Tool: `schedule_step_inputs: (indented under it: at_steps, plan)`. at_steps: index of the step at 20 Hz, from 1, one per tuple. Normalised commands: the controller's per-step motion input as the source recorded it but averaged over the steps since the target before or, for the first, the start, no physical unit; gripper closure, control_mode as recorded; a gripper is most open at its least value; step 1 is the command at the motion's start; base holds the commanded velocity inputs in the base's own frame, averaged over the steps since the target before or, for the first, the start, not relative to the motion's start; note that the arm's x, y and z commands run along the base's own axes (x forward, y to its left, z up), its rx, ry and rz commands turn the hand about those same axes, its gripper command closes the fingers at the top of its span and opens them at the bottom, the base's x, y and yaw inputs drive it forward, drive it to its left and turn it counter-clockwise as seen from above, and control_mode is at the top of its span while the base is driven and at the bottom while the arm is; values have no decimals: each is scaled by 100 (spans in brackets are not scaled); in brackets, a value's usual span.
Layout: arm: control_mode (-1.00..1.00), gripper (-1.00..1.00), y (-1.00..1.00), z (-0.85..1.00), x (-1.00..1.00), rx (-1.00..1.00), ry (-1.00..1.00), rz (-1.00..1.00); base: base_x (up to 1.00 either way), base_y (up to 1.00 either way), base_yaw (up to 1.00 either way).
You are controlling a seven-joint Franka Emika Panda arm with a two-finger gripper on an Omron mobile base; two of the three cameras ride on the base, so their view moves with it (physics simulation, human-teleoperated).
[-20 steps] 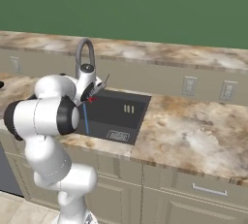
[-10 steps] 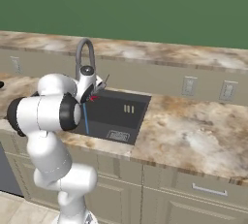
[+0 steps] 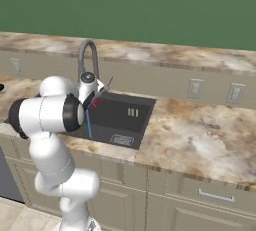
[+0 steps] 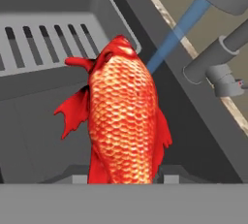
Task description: Take the fish out of the fridge, briefly rinse it in the sink, and place it on the tray next to the sink.
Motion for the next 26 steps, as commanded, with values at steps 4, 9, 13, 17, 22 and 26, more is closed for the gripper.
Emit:
schedule_step_inputs:
  at_steps: [4,9,13,17,22,26]
  plan:
    - [-100,100,5,-26,0,0,-1,0,0,0,0]
    - [-100,100,5,-16,20,-1,-4,-1,0,0,0]
    - [-100,100,14,-11,33,-2,-6,-3,0,0,0]
    - [-100,100,7,-8,25,-1,-6,-2,0,0,0]
    - [-100,100,0,-9,26,-3,-11,-4,0,0,0]
    - [-100,100,0,-14,40,-1,-6,-8,0,0,0]
